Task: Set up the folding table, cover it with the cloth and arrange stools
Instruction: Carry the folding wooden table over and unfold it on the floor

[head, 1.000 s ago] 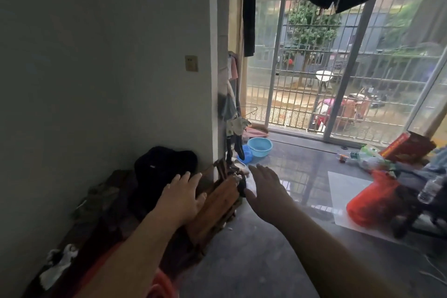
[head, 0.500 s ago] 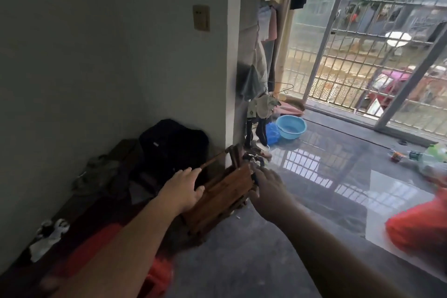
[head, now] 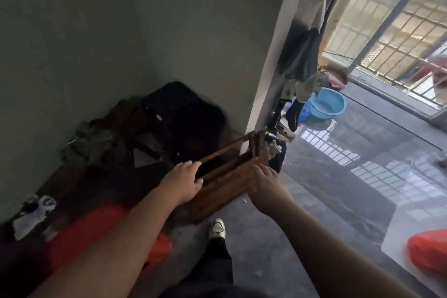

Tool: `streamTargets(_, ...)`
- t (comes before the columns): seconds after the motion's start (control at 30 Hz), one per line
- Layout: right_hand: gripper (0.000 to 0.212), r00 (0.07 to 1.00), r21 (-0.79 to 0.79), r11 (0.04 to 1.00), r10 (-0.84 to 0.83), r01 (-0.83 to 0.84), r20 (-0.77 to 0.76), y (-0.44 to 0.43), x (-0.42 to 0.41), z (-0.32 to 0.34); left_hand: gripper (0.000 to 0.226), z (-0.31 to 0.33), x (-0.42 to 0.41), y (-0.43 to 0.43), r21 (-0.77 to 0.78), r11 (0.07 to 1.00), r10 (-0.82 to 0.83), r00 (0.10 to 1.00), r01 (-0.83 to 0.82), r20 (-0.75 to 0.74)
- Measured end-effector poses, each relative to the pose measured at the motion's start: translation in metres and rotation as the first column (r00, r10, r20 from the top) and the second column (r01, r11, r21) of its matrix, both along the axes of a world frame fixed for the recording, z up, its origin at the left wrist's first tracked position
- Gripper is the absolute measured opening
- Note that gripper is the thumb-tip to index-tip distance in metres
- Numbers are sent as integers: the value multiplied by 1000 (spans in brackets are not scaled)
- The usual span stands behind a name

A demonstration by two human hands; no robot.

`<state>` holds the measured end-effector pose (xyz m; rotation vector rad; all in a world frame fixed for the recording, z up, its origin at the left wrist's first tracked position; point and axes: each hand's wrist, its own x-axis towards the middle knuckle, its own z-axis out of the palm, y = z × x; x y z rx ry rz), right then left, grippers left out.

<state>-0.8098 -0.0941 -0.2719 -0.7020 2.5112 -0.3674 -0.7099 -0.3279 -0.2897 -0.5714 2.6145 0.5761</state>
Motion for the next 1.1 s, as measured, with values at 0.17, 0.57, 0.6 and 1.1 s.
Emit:
streamTargets(0.17, 68, 996, 64, 998, 6, -12, 87, -58, -66, -44, 59, -42, -63, -43, 63, 997, 33, 999, -35, 39)
streamTargets(0.57, 23, 882, 8, 958, -267, 287, 389, -142, -172, -162, 55, -172, -154, -73, 140, 967, 208, 977, -212, 47)
streamTargets(0.6, 20, 833, 14, 927, -343, 374, 435, -150, -179, -179, 56, -188, -161, -75, 128, 970, 204, 978, -208, 43)
streamTargets(1.1, 8, -206, 244, 103, -283, 964, 937, -197, -233, -344, 27, -336, -205, -84, 70, 971, 215, 960, -231, 178)
